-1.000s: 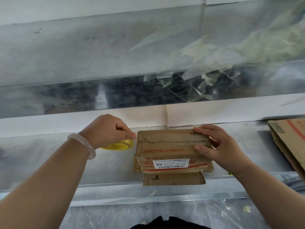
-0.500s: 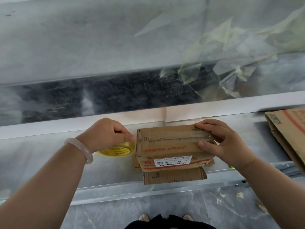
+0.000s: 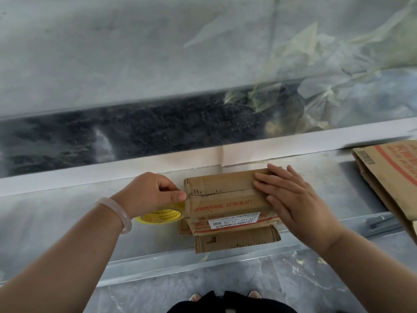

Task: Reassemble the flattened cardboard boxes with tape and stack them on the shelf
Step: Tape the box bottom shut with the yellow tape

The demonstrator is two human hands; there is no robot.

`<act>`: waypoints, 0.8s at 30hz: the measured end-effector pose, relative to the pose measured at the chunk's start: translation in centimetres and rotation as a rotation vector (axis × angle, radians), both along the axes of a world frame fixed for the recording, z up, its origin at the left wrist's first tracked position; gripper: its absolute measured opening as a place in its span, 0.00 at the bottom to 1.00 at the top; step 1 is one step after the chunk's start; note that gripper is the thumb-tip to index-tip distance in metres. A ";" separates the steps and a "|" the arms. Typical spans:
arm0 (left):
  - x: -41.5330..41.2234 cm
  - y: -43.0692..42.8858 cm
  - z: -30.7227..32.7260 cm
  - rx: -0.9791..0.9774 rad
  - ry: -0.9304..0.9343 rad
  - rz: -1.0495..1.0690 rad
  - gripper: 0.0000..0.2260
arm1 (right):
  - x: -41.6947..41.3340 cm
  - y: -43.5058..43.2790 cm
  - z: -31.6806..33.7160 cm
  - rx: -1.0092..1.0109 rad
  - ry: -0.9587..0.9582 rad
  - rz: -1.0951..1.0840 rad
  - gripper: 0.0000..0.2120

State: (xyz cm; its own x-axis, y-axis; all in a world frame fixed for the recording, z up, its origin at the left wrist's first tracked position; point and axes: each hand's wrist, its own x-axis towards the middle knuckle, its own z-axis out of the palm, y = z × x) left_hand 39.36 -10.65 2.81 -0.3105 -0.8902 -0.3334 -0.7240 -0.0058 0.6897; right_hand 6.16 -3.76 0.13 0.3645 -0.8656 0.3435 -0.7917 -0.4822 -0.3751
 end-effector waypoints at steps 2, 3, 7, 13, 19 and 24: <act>-0.2 0.1 -0.2 -0.010 0.007 0.022 0.24 | 0.8 0.8 0.6 0.002 0.119 -0.060 0.20; -0.4 0.1 -0.3 -0.013 0.016 0.030 0.22 | 1.3 1.2 0.9 0.004 0.180 -0.090 0.21; -0.4 0.1 -0.3 -0.010 0.015 0.012 0.19 | 3.7 2.5 2.0 0.046 0.377 -0.224 0.27; -0.4 0.1 -0.3 -0.019 0.036 0.022 0.19 | 7.6 3.2 2.9 0.277 0.376 -0.335 0.43; -0.3 0.5 -0.7 -0.048 0.041 0.045 0.12 | 8.1 3.2 1.5 0.199 0.405 -0.371 0.38; 0.0 1.6 -0.9 -0.087 0.163 0.076 0.03 | 7.9 3.1 0.8 0.075 0.381 -0.379 0.36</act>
State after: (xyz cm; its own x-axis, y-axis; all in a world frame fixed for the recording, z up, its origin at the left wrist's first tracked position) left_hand 39.40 -9.10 1.94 -0.2854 -0.9364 -0.2044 -0.6021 0.0092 0.7983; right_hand 14.05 -0.68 0.88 0.1084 -0.9776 0.1805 -0.9916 -0.1192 -0.0499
